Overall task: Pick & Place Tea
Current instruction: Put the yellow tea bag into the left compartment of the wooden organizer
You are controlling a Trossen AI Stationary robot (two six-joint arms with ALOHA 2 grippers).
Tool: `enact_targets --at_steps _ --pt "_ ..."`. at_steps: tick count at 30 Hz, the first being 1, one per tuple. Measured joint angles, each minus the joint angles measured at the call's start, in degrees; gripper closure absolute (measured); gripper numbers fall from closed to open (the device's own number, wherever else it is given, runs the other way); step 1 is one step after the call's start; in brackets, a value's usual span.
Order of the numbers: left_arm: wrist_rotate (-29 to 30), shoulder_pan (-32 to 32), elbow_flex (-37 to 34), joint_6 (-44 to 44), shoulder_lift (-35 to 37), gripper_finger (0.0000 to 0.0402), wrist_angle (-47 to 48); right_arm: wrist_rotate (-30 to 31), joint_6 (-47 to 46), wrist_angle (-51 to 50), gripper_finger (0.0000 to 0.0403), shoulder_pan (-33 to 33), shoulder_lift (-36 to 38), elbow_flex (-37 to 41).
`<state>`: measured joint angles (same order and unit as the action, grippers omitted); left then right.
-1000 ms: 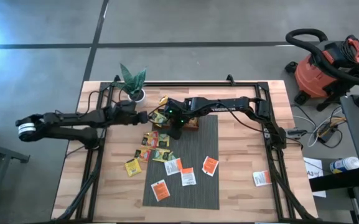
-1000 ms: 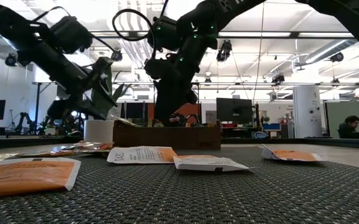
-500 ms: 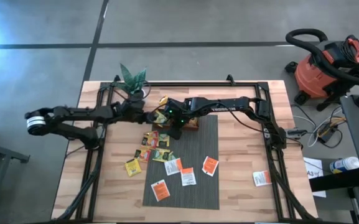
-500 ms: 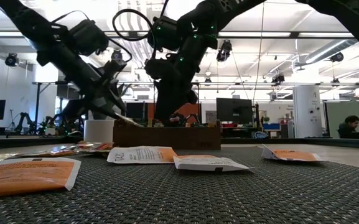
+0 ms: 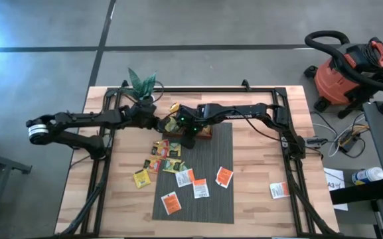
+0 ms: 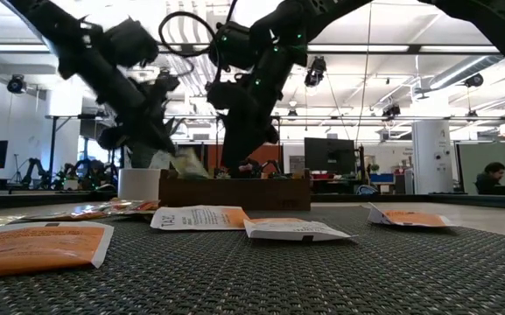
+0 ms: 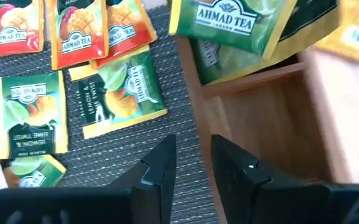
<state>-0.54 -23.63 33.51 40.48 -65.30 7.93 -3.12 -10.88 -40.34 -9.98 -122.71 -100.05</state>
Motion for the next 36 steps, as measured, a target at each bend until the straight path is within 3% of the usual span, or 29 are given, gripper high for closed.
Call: enact_targets --at_steps 4,10,12,23,30,36 --pt "0.6 0.2 5.9 -13.1 0.9 0.0401 3.5 2.9 1.6 -0.3 0.0311 0.0 1.8 0.0" --pt "0.0 0.2 13.9 -40.9 -1.5 0.0401 13.4 4.9 2.5 -2.2 0.0326 -0.2 5.1 0.2" --pt "0.0 0.1 15.3 -45.8 -3.2 0.0401 15.3 4.9 2.5 -2.7 0.0332 -0.2 6.3 0.7" --pt "-4.9 0.1 16.4 -55.5 -12.0 0.0401 17.2 9.6 -1.7 -2.9 0.0344 -0.2 14.8 9.9" --pt "-4.2 0.1 16.4 -58.3 -16.1 0.0401 17.5 9.8 -4.1 -2.7 0.0344 -0.2 17.0 13.4" --pt "0.8 0.1 16.6 -57.1 -16.9 0.0401 16.0 9.7 -4.2 -2.3 0.0346 0.0 17.1 14.3"
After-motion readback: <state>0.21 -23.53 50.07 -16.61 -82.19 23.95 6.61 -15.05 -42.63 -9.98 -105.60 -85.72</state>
